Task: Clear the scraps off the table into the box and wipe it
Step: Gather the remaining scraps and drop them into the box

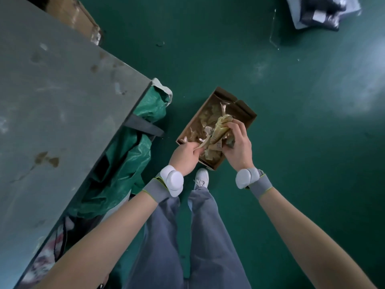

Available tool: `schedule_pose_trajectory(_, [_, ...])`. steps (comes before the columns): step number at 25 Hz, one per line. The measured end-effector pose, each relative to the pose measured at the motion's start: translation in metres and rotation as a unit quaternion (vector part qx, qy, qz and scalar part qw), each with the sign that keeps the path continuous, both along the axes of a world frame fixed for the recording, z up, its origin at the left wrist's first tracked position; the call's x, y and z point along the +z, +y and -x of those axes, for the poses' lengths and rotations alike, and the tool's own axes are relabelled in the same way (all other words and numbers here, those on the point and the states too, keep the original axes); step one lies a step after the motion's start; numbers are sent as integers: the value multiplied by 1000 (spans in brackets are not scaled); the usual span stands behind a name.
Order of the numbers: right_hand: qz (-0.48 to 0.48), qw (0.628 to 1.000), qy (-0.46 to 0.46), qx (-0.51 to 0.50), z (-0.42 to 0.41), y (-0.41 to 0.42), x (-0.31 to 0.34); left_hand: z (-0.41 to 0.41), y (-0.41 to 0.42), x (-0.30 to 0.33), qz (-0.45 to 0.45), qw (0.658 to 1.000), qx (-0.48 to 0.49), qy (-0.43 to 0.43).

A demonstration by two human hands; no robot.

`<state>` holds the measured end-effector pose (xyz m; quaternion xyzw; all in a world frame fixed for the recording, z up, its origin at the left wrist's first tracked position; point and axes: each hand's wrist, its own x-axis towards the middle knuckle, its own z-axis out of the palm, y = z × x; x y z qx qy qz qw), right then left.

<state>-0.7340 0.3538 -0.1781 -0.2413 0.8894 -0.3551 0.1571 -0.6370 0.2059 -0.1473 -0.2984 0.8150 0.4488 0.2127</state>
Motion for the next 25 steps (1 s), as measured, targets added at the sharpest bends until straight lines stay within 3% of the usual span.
schedule_pose_trajectory(11, [-84, 985, -136, -65, 32, 6, -174, 49, -4, -167, 21, 995, 1, -97])
schedule_pose_trajectory(17, [-84, 935, -268, -215, 43, 6, -267, 49, -21, -223, -8, 995, 91, -38])
schedule_pose_trajectory(21, [-139, 939, -271, -159, 55, 3, -298, 49, -27, -238, -55, 997, 45, -34])
schedule_pose_trajectory(25, [-143, 945, -278, -93, 63, -7, -315, 67, -24, -268, -9, 996, -43, -81])
